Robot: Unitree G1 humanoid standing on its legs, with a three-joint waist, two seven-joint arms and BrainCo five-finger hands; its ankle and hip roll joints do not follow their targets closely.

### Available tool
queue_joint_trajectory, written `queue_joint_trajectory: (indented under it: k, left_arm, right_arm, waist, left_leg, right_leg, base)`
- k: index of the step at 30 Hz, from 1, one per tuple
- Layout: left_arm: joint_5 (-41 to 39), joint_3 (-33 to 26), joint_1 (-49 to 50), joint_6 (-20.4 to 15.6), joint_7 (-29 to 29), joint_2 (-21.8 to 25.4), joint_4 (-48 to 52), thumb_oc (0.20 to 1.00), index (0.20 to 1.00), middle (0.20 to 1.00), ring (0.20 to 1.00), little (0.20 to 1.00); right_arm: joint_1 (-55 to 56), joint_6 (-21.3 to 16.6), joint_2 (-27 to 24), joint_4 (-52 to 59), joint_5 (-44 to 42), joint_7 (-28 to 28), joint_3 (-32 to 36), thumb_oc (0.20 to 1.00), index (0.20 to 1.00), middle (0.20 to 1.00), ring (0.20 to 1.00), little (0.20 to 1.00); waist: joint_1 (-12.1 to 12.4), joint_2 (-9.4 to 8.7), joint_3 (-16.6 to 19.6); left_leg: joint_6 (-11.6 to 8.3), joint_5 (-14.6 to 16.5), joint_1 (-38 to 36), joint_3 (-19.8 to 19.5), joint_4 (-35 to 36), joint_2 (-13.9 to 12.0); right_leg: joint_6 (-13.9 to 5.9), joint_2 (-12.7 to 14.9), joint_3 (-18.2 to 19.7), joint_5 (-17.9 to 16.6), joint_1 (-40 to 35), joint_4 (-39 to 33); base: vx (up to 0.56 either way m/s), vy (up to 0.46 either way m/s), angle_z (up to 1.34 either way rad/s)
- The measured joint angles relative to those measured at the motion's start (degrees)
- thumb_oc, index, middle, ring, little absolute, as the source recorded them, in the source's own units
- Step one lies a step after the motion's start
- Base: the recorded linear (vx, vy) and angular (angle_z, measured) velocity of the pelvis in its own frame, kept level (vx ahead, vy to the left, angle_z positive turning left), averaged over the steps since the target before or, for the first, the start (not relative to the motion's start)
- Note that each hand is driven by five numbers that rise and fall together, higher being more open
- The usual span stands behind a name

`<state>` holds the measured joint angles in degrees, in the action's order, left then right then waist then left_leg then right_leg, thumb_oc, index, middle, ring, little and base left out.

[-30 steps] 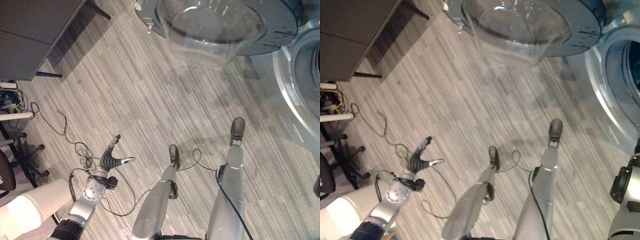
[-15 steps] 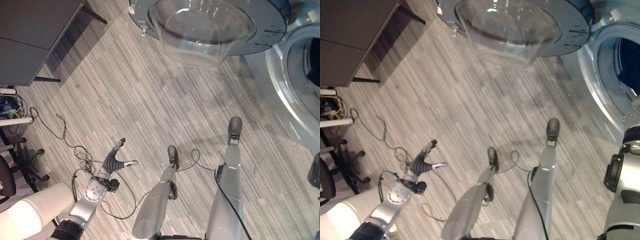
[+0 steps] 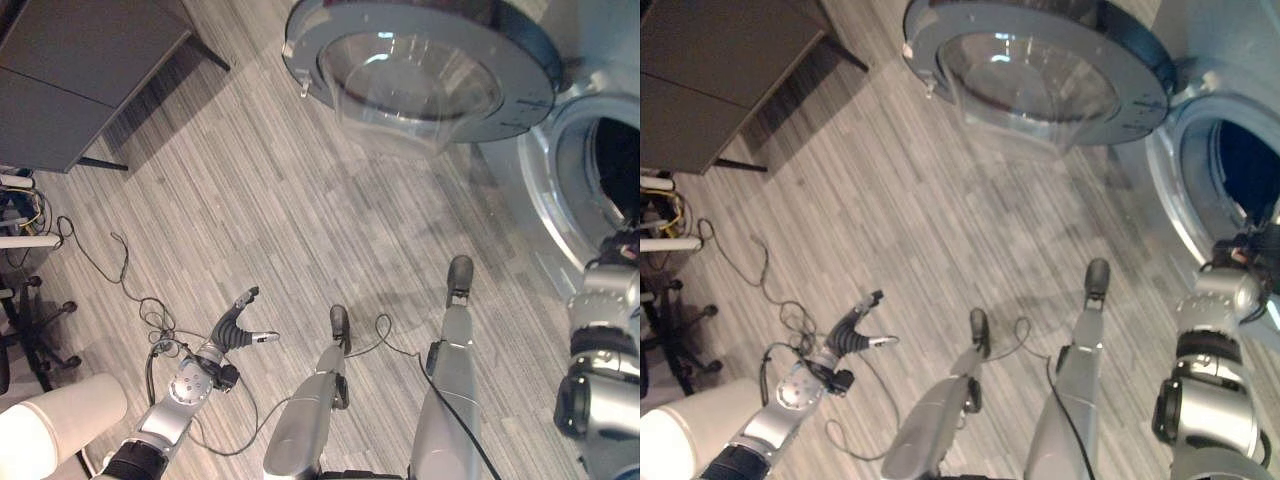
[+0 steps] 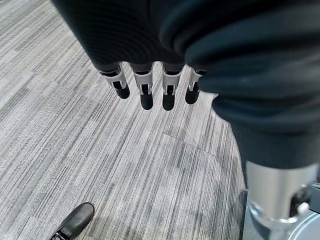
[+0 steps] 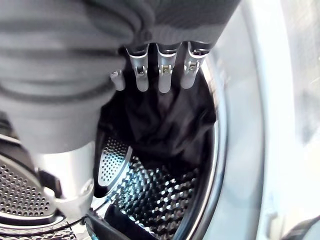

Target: Grab the laundry basket,head to the washer,open it,put in the laundry and shut it.

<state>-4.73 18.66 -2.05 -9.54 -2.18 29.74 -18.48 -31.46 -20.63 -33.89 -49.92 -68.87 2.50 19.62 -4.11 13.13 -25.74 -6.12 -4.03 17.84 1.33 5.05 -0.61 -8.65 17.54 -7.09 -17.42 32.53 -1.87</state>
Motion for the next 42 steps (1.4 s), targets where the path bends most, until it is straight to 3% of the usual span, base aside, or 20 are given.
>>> queue_joint_trajectory:
  k: [2, 4, 11, 14, 19, 21, 22, 24, 27, 29, 36, 38, 42]
  left_arm:
    - [1.5, 0.0, 0.6, 0.5, 1.1, -0.4, -0.9, 1.0, 1.0, 1.0, 1.0, 1.0]
    - [2.7, -0.1, 2.5, 0.6, 1.5, -0.4, -1.8, 1.0, 1.0, 1.0, 1.0, 1.0]
    - [9.7, 0.0, 4.2, 2.3, 2.7, 0.0, -7.9, 1.0, 1.0, 1.0, 1.0, 1.0]
    - [12.6, 1.0, 4.3, 2.4, 3.0, -0.1, -7.1, 1.0, 1.0, 1.0, 1.0, 1.0]
    - [12.6, -0.7, 5.5, 2.2, 2.9, -0.7, -5.3, 1.0, 1.0, 1.0, 1.0, 1.0]
    - [12.6, -1.2, 7.1, 2.2, 2.8, -0.6, -4.3, 1.0, 1.0, 1.0, 1.0, 1.0]
    - [12.5, -1.4, 6.9, 2.4, 2.7, -0.7, -4.0, 1.0, 1.0, 1.0, 1.0, 1.0]
    - [12.5, -1.1, 6.4, 2.5, 2.7, -1.4, -4.6, 1.0, 1.0, 1.0, 1.0, 1.0]
    - [12.6, 0.2, 5.1, 2.7, 2.7, -1.0, -6.1, 1.0, 1.0, 1.0, 1.0, 1.0]
    - [12.6, 0.1, 5.4, 2.6, 2.6, -1.1, -6.2, 1.0, 1.0, 1.0, 1.0, 1.0]
    - [16.6, 0.5, 8.0, 2.2, 2.0, -2.0, -4.5, 1.0, 1.0, 1.0, 1.0, 1.0]
    - [18.9, 1.2, 7.0, 2.0, 0.0, -1.9, -0.9, 1.0, 1.0, 1.0, 1.0, 1.0]
    - [27.1, 5.1, 0.8, 2.0, -4.7, -2.5, -0.7, 1.0, 1.0, 1.0, 1.0, 1.0]
  right_arm:
    - [5.8, 1.6, 2.2, 1.9, 0.2, -2.0, -0.1, 1.0, 1.0, 1.0, 1.0, 1.0]
    - [11.4, 2.8, 5.9, 2.8, 0.8, -3.2, -0.1, 1.0, 1.0, 1.0, 1.0, 1.0]
    - [24.2, 7.2, 14.3, 1.3, 10.8, -5.3, -5.9, 1.0, 1.0, 1.0, 1.0, 1.0]
    - [29.2, 9.0, 19.4, 4.1, 11.5, -6.2, -6.6, 1.0, 1.0, 1.0, 1.0, 1.0]
    - [37.2, 11.5, 24.0, 5.4, 14.3, -7.9, -11.4, 1.0, 1.0, 1.0, 1.0, 1.0]
    - [37.7, 12.8, 23.7, 0.9, 20.5, -7.5, -16.0, 1.0, 1.0, 1.0, 1.0, 1.0]
    - [36.7, 13.5, 23.6, -3.7, 24.0, -7.5, -17.5, 1.0, 1.0, 1.0, 1.0, 1.0]
    - [34.5, 16.0, 23.6, -13.8, 31.2, -6.9, -18.7, 1.0, 1.0, 1.0, 1.0, 1.0]
    - [33.0, 17.8, 22.4, -23.9, 43.6, -4.3, -23.2, 1.0, 1.0, 1.0, 1.0, 1.0]
    - [32.2, 19.3, 22.6, -26.8, 49.5, -3.5, -23.6, 1.0, 1.0, 1.0, 1.0, 1.0]
    - [32.3, 19.6, 22.7, -26.2, 49.0, -2.6, -22.5, 1.0, 1.0, 1.0, 1.0, 1.0]
    - [32.8, 19.1, 23.1, -22.9, 48.7, -2.6, -24.4, 1.0, 1.0, 1.0, 1.0, 1.0]
    - [32.7, 18.7, 24.4, -20.5, 48.9, -2.3, -29.1, 1.0, 1.0, 1.0, 1.0, 1.0]
  waist:
    - [-0.7, -1.65, 0.2]
    - [-1.2, -5.32, 1.8]
    - [-1.3, -11.48, 5.1]
    - [-1.4, -12.0, 6.2]
    - [-1.5, -13.0, 11.0]
    - [-1.3, -12.56, 13.2]
    - [-1.1, -12.05, 13.7]
    - [-0.7, -10.61, 15.7]
    - [2.6, -12.52, 18.4]
    - [3.9, -15.67, 21.2]
    - [3.9, -13.13, 24.0]
    - [3.9, -13.52, 23.9]
    - [3.3, -15.55, 24.7]
  left_leg:
    - [-0.08, 0.9, -2.2, -0.9, -1.0, -0.5]
    - [-0.26, 1.6, -4.2, -0.9, -1.3, -0.8]
    - [-0.01, 6.9, -8.7, -2.1, -9.1, -0.9]
    - [1.02, 10.8, -8.8, -1.9, -15.6, -0.5]
    - [3.54, 15.9, -7.9, 1.1, -23.8, 1.8]
    - [5.17, 17.6, -8.1, 3.1, -26.6, 0.8]
    - [5.95, 17.5, -8.8, 4.3, -26.2, -0.4]
    - [6.01, 16.4, -9.7, 3.9, -24.3, -2.6]
    - [5.32, 12.0, -14.3, 5.2, -15.7, -3.2]
    - [3.69, 9.6, -14.8, 4.9, -11.6, -2.4]
    - [1.54, 4.0, -19.3, 4.1, -1.5, -3.9]
    - [1.14, 2.5, -19.9, 3.8, 0.3, -4.0]
    - [1.12, 2.4, -20.8, 4.0, 0.5, -4.4]
  right_leg:
    - [0.03, -0.2, -1.1, 0.4, -3.5, -0.1]
    - [0.04, -0.5, -1.3, 0.9, -5.9, -0.7]
    - [0.24, 0.0, -3.0, 2.4, -15.2, -1.3]
    - [0.12, 0.5, -3.6, 2.7, -18.5, -1.3]
    - [0.64, 2.7, -3.2, 3.5, -19.6, -0.6]
    - [2.78, 3.1, -5.2, 9.7, -19.5, 0.9]
    - [1.75, 3.2, -7.6, 12.8, -19.1, 3.8]
    - [1.36, 1.0, -7.4, 13.0, -18.5, 9.9]
    - [-0.28, -0.4, -10.8, 15.2, -23.8, 12.3]
    - [-0.64, -1.6, -10.9, 13.5, -29.3, 4.5]
    - [0.35, -5.2, -12.4, 11.5, -33.0, -2.2]
    - [0.65, -5.7, -12.7, 10.8, -33.5, -3.2]
    - [0.73, -5.7, -12.6, 10.6, -33.8, -3.6]
  base:
    - [0.01, 0.06, 0.12]
    - [0.03, 0.1, 0.03]
    - [0.01, 0.169, 0.06]
    - [-0.01, 0.244, -0.02]
    - [-0.01, 0.247, -0.26]
    - [-0.13, 0.144, -0.6]
    - [-0.09, 0.072, -0.57]
    - [0.02, -0.061, -0.29]
    - [0.05, -0.085, -0.2]
    - [0.08, -0.102, -0.03]
    - [0.03, -0.082, 0.06]
    - [0.05, -0.105, 0.06]
    - [0.03, -0.082, -0.02]
